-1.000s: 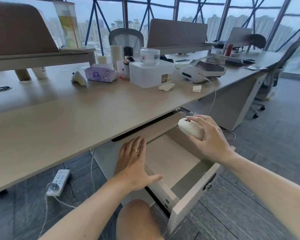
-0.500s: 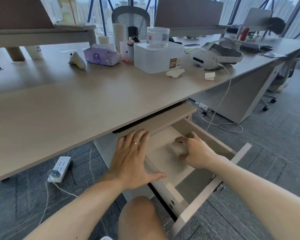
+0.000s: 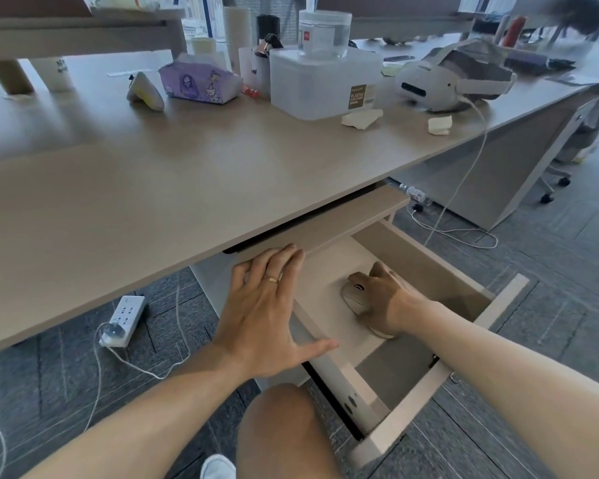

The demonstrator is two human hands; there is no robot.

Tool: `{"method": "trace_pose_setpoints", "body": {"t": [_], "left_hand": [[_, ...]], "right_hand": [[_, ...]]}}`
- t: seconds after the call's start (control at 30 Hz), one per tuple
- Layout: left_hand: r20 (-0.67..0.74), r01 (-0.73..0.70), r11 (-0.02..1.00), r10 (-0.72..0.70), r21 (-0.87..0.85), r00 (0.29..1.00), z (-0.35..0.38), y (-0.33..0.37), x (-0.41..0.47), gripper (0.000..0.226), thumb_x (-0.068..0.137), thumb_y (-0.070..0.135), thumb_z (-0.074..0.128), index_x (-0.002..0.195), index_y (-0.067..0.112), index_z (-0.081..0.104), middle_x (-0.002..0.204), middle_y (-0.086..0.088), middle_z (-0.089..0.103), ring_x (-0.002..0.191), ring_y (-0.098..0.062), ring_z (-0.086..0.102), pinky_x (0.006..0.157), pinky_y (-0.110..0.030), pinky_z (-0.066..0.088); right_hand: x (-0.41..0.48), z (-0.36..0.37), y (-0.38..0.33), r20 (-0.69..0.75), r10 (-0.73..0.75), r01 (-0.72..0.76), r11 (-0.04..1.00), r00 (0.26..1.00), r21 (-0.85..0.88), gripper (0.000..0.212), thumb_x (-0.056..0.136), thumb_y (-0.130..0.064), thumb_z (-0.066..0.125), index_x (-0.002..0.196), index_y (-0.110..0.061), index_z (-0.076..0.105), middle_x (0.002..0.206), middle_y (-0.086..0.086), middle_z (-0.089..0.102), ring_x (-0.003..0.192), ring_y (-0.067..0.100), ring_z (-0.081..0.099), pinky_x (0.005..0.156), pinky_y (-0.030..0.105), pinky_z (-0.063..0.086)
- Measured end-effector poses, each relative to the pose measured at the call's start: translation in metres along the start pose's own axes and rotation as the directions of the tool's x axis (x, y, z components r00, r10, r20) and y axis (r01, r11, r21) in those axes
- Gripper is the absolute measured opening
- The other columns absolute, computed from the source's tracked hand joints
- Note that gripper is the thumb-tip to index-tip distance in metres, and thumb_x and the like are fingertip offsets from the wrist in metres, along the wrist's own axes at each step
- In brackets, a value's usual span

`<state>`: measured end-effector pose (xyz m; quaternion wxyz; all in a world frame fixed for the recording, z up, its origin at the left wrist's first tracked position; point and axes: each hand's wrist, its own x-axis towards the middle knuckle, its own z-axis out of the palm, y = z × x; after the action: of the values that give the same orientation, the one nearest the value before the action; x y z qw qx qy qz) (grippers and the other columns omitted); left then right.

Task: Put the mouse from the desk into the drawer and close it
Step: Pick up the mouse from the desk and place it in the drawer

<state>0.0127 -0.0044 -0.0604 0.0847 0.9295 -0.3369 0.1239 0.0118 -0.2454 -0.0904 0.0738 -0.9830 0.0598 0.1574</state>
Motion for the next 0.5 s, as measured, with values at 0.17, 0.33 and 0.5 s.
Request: {"method": "trace_pose_setpoints", "body": {"t": [0.17,0.33,0.5], "left_hand": [[0.013,0.002,1.0,-0.002,0.003,1.0,-0.001,0.001,-0.001,0.127,0.067,0.098,0.039,0.156,0.009,0.029,0.159,-0.007,0.036,0.144,-0.022,0.032,0.11,-0.045,0.031],[0.027,0.002,1.0,-0.002,0.019,1.0,-0.001,0.001,-0.001,0.127,0.067,0.098,0.038,0.157,0.009,0.026,0.161,-0.007,0.033,0.145,-0.022,0.03,0.111,-0.045,0.03],[0.029,0.003,1.0,-0.004,0.026,1.0,0.0,0.001,-0.001,0.128,0.067,0.099,0.037,0.157,0.009,0.025,0.162,-0.007,0.033,0.146,-0.022,0.029,0.111,-0.045,0.03]], "right_hand": [[-0.008,-0.005,0.005,-0.041,-0.048,0.048,0.999,0.998,0.013,0.092,0.075,-0.048,0.073,0.153,-0.03,0.027,0.137,0.008,0.035,0.122,0.033,0.051,0.099,0.039,0.046],[-0.016,-0.007,0.014,0.049,-0.107,0.105,0.993,0.993,0.046,0.081,0.074,-0.023,0.068,0.146,-0.034,0.034,0.131,0.004,0.037,0.111,0.031,0.057,0.091,0.038,0.051],[-0.011,-0.002,0.02,0.014,-0.115,0.113,0.99,0.993,0.082,0.082,0.08,-0.014,0.064,0.15,-0.041,0.031,0.135,0.005,0.034,0.105,0.025,0.055,0.091,0.033,0.049]]}}
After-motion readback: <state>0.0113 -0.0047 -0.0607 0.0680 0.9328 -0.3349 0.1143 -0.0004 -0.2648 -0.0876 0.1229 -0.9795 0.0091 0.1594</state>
